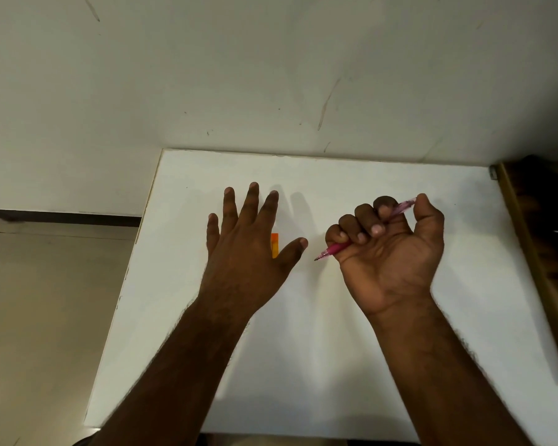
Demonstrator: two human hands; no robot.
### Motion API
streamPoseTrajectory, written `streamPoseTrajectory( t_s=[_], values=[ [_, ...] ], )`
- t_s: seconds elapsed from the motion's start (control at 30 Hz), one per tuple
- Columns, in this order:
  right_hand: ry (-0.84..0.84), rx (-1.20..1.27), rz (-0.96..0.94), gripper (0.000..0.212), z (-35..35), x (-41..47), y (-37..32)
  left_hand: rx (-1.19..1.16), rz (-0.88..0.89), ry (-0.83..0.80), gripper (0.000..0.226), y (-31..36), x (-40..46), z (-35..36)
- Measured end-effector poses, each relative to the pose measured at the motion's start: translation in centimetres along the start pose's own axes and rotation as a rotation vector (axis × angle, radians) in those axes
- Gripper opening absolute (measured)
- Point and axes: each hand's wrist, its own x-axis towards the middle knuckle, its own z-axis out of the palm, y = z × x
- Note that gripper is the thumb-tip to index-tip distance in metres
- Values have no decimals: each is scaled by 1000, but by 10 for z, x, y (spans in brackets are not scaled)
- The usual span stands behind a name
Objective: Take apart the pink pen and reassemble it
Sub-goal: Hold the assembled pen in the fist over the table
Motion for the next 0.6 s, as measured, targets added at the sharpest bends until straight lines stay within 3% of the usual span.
streamPoseTrajectory(
  t_s=[0.6],
  values=[
    [3, 34, 2, 47, -2, 1, 0, 9, 2, -6, 87, -1, 1, 1]
  ],
)
